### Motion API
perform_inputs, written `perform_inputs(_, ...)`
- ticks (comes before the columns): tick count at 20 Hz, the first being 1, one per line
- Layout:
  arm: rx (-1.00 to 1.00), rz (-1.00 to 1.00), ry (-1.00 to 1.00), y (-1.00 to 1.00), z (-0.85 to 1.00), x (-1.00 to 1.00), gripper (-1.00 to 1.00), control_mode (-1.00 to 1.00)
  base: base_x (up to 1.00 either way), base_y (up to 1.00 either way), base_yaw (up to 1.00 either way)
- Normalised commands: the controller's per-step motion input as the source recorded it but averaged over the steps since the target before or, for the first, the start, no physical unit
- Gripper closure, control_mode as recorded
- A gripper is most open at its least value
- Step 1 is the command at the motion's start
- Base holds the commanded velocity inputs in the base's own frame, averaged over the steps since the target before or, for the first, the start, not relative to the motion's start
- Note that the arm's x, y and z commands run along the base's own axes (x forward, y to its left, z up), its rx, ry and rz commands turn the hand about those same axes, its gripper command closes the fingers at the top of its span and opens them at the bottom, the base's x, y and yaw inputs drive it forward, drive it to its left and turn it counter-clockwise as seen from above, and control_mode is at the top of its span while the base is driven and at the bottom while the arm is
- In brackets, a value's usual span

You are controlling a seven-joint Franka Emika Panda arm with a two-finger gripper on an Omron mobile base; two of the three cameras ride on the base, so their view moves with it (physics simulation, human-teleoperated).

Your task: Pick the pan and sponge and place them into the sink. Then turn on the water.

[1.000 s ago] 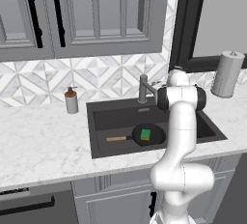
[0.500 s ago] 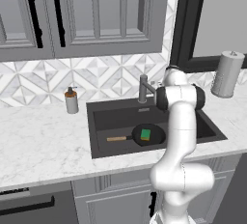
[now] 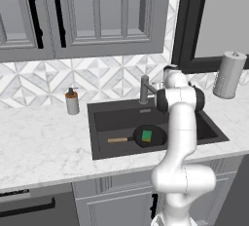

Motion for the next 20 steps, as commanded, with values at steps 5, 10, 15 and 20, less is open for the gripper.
perform_inputs(5, 0.09, -0.02, 0.11, -1.00, -0.17, 0.12, -1.00, -1.00, 0.00, 0.00, 0.00)
perform_inputs(10, -0.03, -0.22, 0.09, -0.84, -0.06, -0.19, -1.00, -1.00, 0.00, 0.00, 0.00)
perform_inputs(15, -0.42, -0.50, -0.23, -0.13, 0.04, -0.58, -1.00, -1.00, 0.00, 0.00, 0.00)
perform_inputs(20, -0.65, -0.38, -0.53, 0.18, 0.15, -0.61, -1.00, -1.00, 0.00, 0.00, 0.00)
